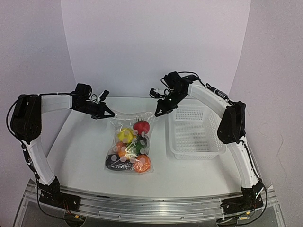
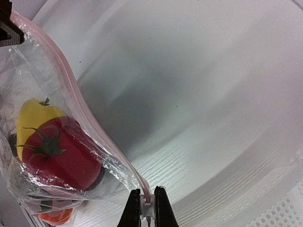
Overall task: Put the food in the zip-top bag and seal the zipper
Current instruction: Place the zipper food storage bag at the center of the board, then reset both arms
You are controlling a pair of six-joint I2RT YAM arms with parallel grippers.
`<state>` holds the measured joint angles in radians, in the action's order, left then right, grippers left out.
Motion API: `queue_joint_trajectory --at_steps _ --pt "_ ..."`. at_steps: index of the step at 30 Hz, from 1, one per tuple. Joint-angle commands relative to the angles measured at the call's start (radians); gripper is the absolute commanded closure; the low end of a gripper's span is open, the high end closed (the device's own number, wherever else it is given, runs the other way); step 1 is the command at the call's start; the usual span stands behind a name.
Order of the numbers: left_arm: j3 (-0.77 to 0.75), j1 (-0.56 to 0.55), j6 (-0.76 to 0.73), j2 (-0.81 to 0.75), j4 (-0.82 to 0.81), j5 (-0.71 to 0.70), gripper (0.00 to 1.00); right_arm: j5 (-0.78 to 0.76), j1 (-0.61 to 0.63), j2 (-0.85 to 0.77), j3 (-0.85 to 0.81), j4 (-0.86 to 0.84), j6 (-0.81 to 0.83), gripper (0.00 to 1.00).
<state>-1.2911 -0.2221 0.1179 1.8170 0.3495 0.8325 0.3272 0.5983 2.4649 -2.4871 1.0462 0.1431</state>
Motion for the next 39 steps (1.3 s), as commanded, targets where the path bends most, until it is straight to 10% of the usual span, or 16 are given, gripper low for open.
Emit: queue_joint_trajectory --at_steps 1,4,8,10,13,19,33,39 --pt "-0.061 0.005 0.049 0.064 -0.115 -0.04 0.99 -0.108 0.001 -0.029 0.007 -0.135 -0.017 0.98" --pt "-0.081 0.005 0.071 0.095 -0.131 -0.053 0.83 -0.137 0.0 -0.018 0.012 -0.153 -0.008 0.85" --pt "-0.136 0.014 0.103 0.107 -0.133 -0.083 0.14 -0.232 -0.001 -0.005 -0.016 -0.177 -0.005 0.46" --pt "-0.156 0.027 0.113 0.092 -0.144 -0.116 0.01 -0.272 0.0 -0.006 -0.05 -0.183 0.0 0.32" --pt "-0.175 0.062 0.106 0.05 -0.137 -0.15 0.0 -0.328 -0.001 -0.034 -0.08 -0.187 0.002 0.13" --pt "-0.104 0.107 -0.101 -0.155 -0.073 -0.251 0.0 -0.44 -0.004 -0.306 0.126 -0.186 -0.06 0.07" --pt "0.521 0.126 -0.065 -0.653 -0.313 -0.616 0.0 -0.729 -0.448 -1.126 1.254 -0.19 -0.295 0.08" --pt "0.845 0.13 0.068 -0.732 -0.677 -0.822 0.0 -0.715 -0.553 -1.285 1.68 -0.508 -0.313 0.08"
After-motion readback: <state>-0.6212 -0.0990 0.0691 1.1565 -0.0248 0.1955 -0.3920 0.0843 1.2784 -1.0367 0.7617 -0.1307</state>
